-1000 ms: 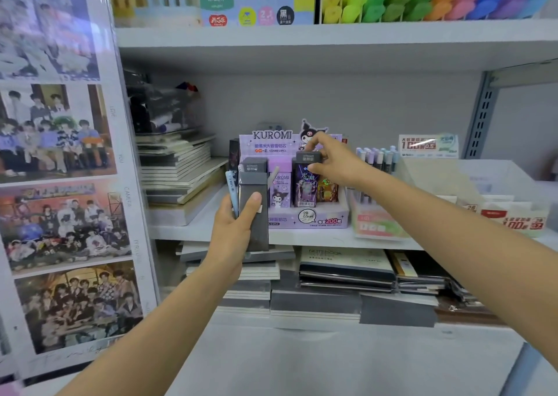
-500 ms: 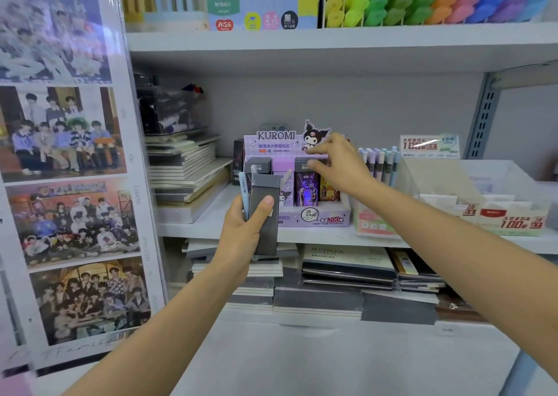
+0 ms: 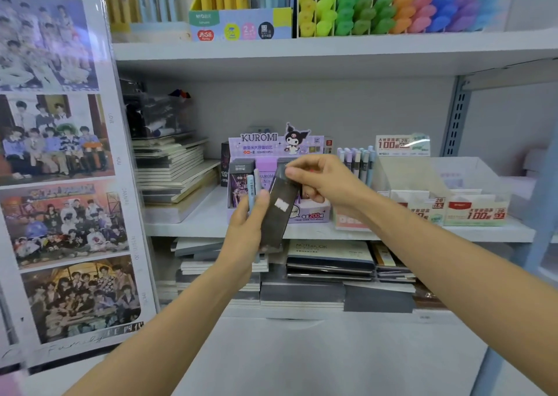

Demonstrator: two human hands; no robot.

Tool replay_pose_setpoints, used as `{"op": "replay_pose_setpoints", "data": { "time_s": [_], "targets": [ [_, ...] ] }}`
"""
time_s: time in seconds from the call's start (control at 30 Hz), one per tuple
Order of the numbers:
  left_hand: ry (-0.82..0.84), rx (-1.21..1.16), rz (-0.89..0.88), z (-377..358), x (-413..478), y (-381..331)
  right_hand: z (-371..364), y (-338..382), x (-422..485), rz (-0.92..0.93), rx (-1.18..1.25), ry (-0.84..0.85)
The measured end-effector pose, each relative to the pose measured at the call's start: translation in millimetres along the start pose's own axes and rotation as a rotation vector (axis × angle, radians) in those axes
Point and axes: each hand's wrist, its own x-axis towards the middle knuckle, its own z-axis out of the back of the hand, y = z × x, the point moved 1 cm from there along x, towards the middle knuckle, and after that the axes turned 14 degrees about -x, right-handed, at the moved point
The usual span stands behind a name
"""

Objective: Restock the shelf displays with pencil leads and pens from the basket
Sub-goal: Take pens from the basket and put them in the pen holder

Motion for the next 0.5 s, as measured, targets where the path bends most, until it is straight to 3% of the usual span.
{"op": "replay_pose_setpoints", "data": {
  "time_s": [0.17, 0.33, 0.5],
  "targets": [
    [0.082, 0.069, 0.02, -4.1, -5.3, -0.7, 8.2, -1.5, -5.5, -0.045, 0.121, 0.079],
    [0.123, 0.085, 0.001, -6.0, -4.6, -0.6, 15.6, -6.4, -3.0, -0.008, 0.042, 0.065],
    [0.123, 0.047, -0.046, -3.4, 0.7, -4.6, 41.9, -6.8, -3.0, 0.02, -0.224, 0.053]
  ]
}}
